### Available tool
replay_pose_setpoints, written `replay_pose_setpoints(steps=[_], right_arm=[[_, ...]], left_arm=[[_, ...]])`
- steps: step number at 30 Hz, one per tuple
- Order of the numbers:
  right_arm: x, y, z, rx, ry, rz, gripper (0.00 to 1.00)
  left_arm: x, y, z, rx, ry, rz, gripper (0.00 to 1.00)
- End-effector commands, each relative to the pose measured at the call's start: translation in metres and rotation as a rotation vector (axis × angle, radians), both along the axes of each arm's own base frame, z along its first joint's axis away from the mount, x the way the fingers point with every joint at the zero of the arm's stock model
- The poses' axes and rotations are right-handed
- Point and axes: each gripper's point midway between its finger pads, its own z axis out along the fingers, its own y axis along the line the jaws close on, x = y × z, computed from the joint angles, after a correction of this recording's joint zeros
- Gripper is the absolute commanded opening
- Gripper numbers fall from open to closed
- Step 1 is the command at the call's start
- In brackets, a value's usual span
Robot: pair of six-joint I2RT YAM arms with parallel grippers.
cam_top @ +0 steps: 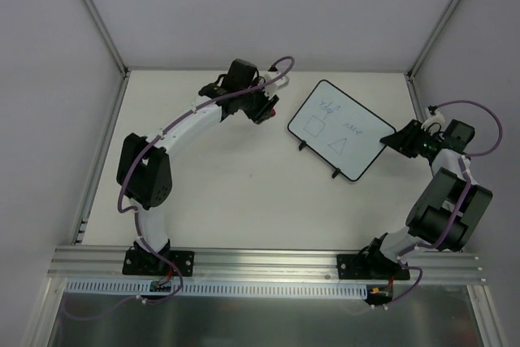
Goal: Erase the whiteboard
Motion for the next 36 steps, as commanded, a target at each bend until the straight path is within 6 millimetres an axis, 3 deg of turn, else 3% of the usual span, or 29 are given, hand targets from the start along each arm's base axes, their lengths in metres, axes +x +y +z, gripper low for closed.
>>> replay_pose_setpoints(steps=[1, 2, 3, 4, 5, 6, 7, 8, 9, 10, 18, 23, 28, 36], right_arm=[[0.002, -0.009, 0.0, -0.045, -0.007, -0.043, 0.31], [0.002, -0.009, -0.001, -0.042, -0.005, -0.041, 0.31], [0.002, -0.009, -0.002, -0.041, -0.004, -0.041, 0.31], [0.002, -0.009, -0.002, -0.04, -0.003, -0.039, 0.31], [0.002, -0.009, -0.002, -0.039, -0.003, -0.039, 0.31], [0.002, -0.008, -0.003, -0.035, 0.0, -0.037, 0.31], [0.002, -0.009, -0.003, -0.036, 0.0, -0.038, 0.31], [0.002, -0.009, -0.004, -0.037, 0.002, -0.041, 0.31], [0.002, -0.009, -0.004, -0.039, 0.001, -0.038, 0.31], [0.002, -0.009, -0.005, -0.037, 0.003, -0.04, 0.31], [0.003, -0.011, -0.005, -0.04, 0.007, -0.044, 0.31], [0.002, -0.01, -0.008, -0.035, 0.011, -0.041, 0.31], [0.003, -0.01, -0.008, -0.038, 0.01, -0.04, 0.31], [0.002, -0.01, -0.009, -0.031, 0.013, -0.037, 0.31]], left_arm=[[0.019, -0.045, 0.036, -0.119, -0.005, 0.085, 0.2], [0.026, -0.051, 0.039, -0.124, -0.018, 0.105, 0.2], [0.03, -0.065, 0.027, -0.118, -0.003, 0.107, 0.2], [0.04, -0.079, 0.046, -0.168, -0.027, 0.122, 0.2], [0.044, -0.087, 0.048, -0.182, -0.029, 0.128, 0.2], [0.054, -0.093, 0.03, -0.165, -0.015, 0.158, 0.19], [0.06, -0.106, 0.046, -0.209, -0.034, 0.168, 0.18], [0.063, -0.113, 0.044, -0.219, -0.029, 0.172, 0.18], [0.068, -0.119, 0.027, -0.209, -0.012, 0.186, 0.18], [0.073, -0.127, 0.037, -0.242, -0.023, 0.202, 0.17], [0.092, -0.143, -0.003, -0.24, -0.018, 0.275, 0.15], [0.091, -0.151, -0.025, -0.249, 0.017, 0.304, 0.14], [0.077, -0.164, -0.048, -0.225, 0.036, 0.287, 0.13], [0.051, -0.189, -0.062, -0.236, 0.069, 0.259, 0.12]])
